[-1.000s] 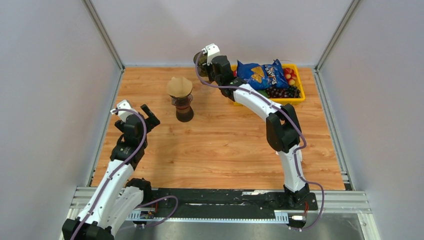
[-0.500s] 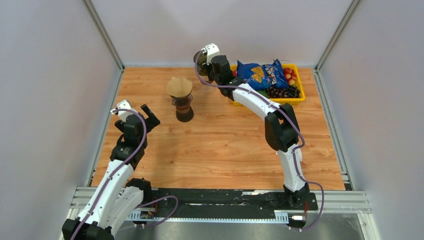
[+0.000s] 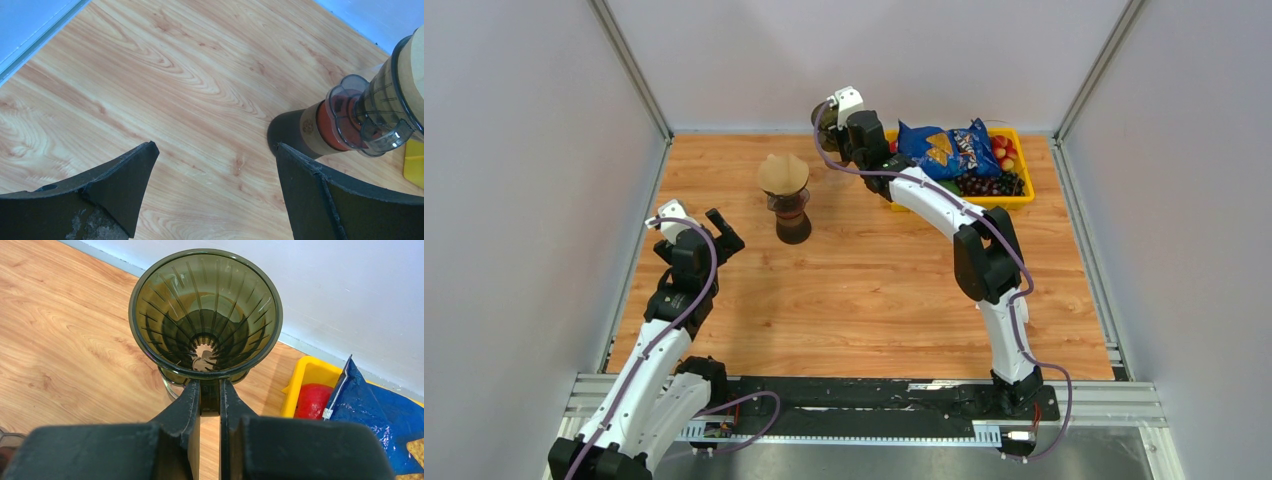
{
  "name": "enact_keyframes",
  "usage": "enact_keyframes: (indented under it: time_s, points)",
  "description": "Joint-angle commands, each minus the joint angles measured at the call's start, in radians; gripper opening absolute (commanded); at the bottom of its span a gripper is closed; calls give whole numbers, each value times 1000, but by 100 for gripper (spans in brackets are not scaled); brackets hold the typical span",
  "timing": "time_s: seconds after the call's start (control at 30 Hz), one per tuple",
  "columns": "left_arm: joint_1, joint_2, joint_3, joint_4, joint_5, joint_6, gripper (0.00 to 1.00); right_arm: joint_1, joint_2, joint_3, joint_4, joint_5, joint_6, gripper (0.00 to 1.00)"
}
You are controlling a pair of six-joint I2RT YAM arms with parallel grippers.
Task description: Place the coffee filter in the dripper
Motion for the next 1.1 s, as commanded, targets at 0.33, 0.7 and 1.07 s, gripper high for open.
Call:
enact_keyframes:
  time_s: [0.33, 0.7, 1.07]
  points:
    - [8, -8, 6, 24, 12, 13, 100, -3, -98, -38, 6, 24, 24, 15]
    - [7, -8, 5, 24, 20, 17, 100, -3, -95, -43, 4, 6, 36, 31]
    - [7, -12, 9, 19, 26, 19, 100, -2, -132, -26, 2, 59, 33, 78]
